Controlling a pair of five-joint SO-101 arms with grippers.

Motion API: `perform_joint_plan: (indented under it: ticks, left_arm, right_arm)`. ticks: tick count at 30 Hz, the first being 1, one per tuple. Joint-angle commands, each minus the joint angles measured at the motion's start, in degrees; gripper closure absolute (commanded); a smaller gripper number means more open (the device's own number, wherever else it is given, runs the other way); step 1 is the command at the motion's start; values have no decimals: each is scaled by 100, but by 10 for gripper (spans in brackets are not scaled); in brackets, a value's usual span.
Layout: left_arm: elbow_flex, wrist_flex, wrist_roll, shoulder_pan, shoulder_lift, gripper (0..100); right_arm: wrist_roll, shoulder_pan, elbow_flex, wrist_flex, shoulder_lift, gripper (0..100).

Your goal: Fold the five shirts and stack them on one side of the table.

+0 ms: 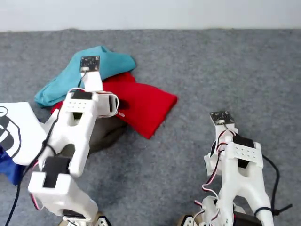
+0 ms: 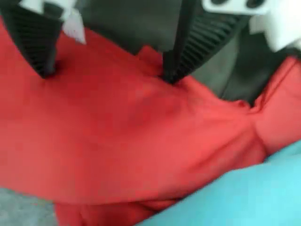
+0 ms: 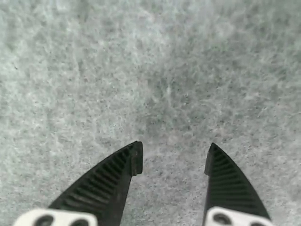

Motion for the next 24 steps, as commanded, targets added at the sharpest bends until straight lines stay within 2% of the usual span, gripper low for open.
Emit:
perform_joint_plan:
  ticks: [1,6,11,14,19,24]
  left_arm:
    - [-40,-378,35,35,281,742]
    - [-409,-501,-88,-79,202,992]
    - [-593,-176,-888,-378,-325,987]
    - [-725,246,-1178,-862,-1073,987]
    - [-725,695,-1618,-2303,-2629,987]
    - [-716,730,-1820,-3807,-3868,987]
  right_arm:
    - [97,40,35,-57,-40,768]
    - [105,40,211,-277,-40,768]
    - [105,40,229,-277,-40,768]
    - [105,40,229,-277,-40,768]
    - [105,40,229,-277,-40,768]
    - [105,40,229,-277,-40,768]
